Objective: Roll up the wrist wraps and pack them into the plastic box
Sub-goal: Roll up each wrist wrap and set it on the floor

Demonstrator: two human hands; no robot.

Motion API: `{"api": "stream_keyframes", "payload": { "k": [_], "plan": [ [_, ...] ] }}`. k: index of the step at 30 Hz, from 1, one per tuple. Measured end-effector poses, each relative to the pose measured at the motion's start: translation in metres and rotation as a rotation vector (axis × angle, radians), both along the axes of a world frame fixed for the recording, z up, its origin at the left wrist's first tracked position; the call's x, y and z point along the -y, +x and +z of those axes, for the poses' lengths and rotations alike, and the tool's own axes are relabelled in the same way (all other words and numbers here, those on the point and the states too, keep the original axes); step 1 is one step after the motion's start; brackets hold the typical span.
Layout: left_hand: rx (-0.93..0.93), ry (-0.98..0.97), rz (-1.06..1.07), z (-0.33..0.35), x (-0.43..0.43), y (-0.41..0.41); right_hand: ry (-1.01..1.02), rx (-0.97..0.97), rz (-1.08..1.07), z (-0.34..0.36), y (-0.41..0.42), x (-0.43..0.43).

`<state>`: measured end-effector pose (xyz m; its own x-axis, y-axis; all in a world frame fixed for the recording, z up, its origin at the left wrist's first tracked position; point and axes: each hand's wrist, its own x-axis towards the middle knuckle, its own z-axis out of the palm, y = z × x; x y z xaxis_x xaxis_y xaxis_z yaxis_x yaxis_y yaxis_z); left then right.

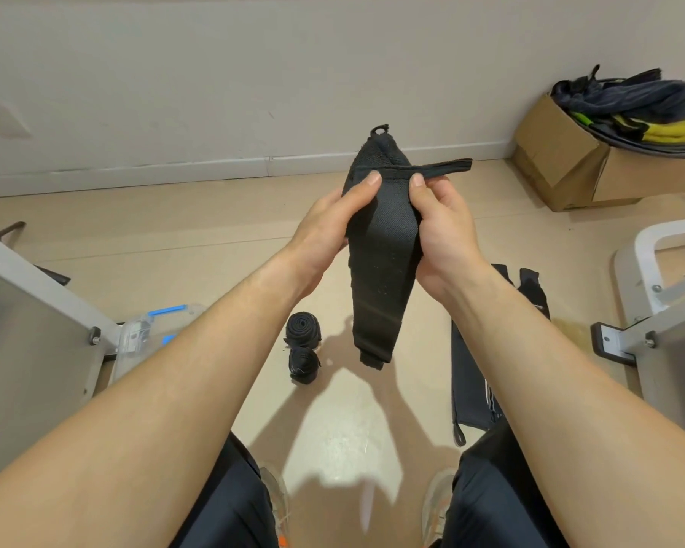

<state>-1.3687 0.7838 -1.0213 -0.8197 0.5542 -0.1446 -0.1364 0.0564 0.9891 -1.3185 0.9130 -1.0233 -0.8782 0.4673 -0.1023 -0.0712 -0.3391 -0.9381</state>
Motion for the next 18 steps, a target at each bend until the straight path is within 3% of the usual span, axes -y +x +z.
{"api": "stream_keyframes", "payload": {
  "k": [4, 12, 18],
  "plan": [
    [0.064, -0.175, -0.102, -0.009, 0.009, -0.004, -0.049, -0.004, -0.013, 0.005, -0.002, -0.005],
    [-0.006, -0.122, -0.304, -0.018, 0.01, -0.002, -0.111, -0.009, -0.125, 0.004, -0.005, -0.024],
    [-0.054, -0.135, -0.3, -0.03, 0.001, 0.008, -0.02, -0.034, -0.148, 0.002, -0.003, -0.024]
  ]
}}
